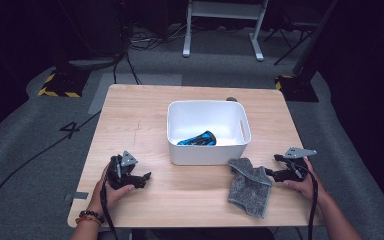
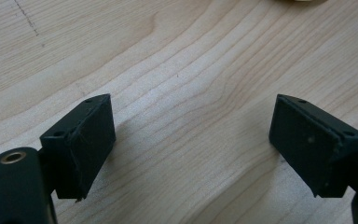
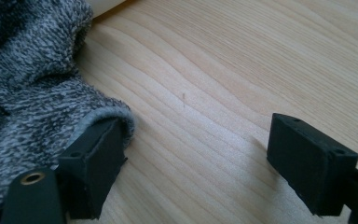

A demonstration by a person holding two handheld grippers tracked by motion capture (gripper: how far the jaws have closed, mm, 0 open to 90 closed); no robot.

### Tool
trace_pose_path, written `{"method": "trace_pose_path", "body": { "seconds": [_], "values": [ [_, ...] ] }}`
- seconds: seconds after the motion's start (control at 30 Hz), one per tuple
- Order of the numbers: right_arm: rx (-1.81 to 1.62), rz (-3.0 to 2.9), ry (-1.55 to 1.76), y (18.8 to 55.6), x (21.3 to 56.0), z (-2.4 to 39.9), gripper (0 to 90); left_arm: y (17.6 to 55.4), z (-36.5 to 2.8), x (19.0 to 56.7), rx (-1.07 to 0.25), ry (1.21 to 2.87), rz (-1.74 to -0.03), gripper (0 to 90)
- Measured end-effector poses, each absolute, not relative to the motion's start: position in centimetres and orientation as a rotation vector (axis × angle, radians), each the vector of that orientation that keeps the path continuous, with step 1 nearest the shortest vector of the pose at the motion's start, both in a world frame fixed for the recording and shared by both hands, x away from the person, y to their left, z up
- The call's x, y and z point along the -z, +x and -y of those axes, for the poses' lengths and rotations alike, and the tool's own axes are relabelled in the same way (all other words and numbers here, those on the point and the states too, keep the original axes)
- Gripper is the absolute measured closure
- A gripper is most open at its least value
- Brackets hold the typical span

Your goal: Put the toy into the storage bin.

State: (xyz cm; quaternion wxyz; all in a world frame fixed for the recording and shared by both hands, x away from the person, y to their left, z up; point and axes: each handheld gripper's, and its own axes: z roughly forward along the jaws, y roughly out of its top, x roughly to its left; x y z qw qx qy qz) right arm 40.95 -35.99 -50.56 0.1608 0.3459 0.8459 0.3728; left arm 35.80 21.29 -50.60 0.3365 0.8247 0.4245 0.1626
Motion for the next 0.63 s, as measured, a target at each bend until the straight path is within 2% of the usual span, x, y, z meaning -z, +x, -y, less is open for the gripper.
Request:
{"method": "trace_pose_path", "body": {
  "seconds": [0.63],
  "values": [
    [-1.070,-2.420,0.982,40.99,50.58,36.03,19.1,35.72,-21.26,50.61,-0.428,2.142,-1.118,14.8]
  ]
}}
